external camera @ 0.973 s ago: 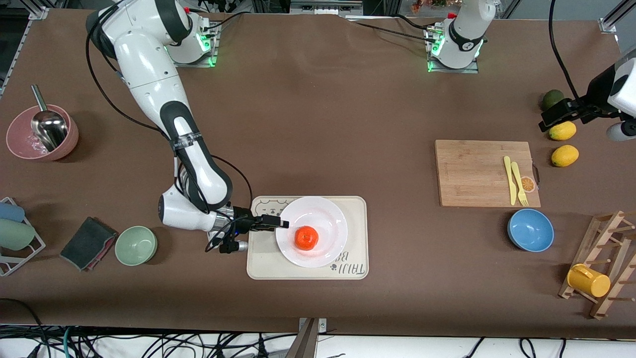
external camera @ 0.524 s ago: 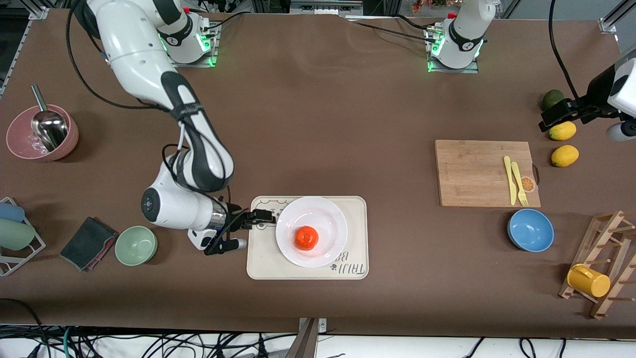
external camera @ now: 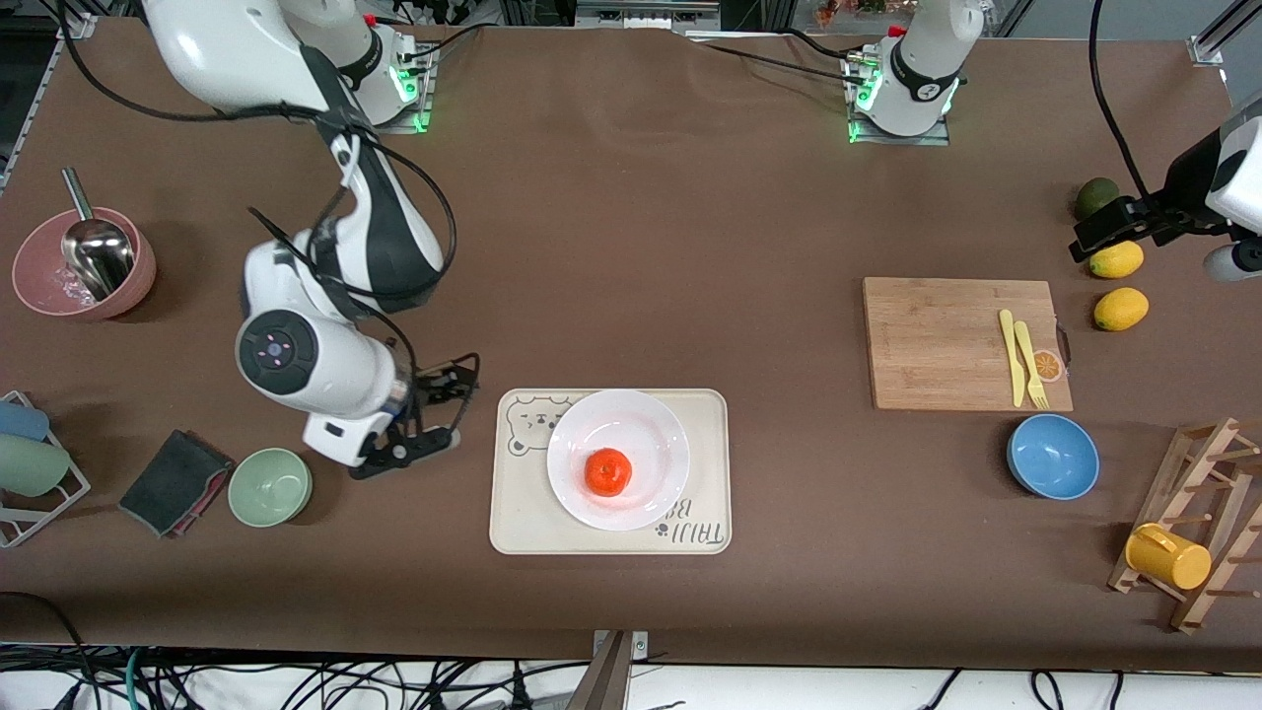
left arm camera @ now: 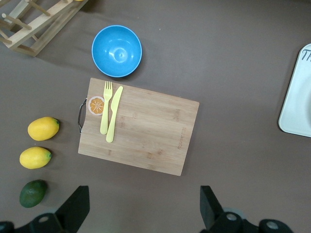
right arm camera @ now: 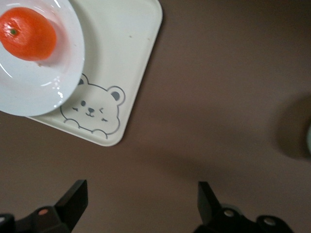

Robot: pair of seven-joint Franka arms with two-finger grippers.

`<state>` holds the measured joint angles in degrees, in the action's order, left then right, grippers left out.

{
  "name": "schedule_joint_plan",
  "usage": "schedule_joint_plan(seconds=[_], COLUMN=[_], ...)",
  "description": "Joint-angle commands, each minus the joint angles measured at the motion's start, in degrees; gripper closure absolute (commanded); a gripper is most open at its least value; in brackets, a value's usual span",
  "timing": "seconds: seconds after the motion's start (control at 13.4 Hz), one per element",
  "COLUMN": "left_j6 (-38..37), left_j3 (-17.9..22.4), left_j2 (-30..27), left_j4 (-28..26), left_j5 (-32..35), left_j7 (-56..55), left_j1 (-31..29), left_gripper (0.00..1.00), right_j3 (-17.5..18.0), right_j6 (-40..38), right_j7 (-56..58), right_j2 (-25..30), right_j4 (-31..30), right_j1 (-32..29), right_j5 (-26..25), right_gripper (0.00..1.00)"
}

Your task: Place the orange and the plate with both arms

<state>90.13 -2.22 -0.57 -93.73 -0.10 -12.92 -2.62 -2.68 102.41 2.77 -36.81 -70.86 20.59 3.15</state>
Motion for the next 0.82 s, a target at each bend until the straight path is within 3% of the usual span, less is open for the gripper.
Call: schedule_joint_plan(seconds=[0.0,0.15,0.37,0.75], left_j6=[-1.2,-1.2,-1.2,-1.3], left_j3=[0.1,-0.1,-0.2,-0.8], left_j2=[1.1,1.3,1.4,1.0], left_j4=[1.7,1.7,1.7,1.8], left_j5=[1.6,4.7,5.6,4.8], left_j7=[1.2,1.3,1.3,0.8], left_j1=[-0.7,-0.8,-0.9,-0.1], left_gripper=[0.0,0.0,0.0,0.0], right_j3=[-2.6,-4.1,-4.1,-4.0], right_j6=[-6.0,-8.0,-5.6,-6.8], right_j7=[-0.1,3.2,8.8,8.3], right_j2=[4.7,8.6,16.7,28.7], right_j4=[-1.0,-1.6,-9.6,-18.7], right_j1=[0.2,-0.1,-1.5,-6.8], right_j5=[-2.6,-3.2,-3.3,-4.0], right_gripper=[0.0,0.0,0.0,0.0])
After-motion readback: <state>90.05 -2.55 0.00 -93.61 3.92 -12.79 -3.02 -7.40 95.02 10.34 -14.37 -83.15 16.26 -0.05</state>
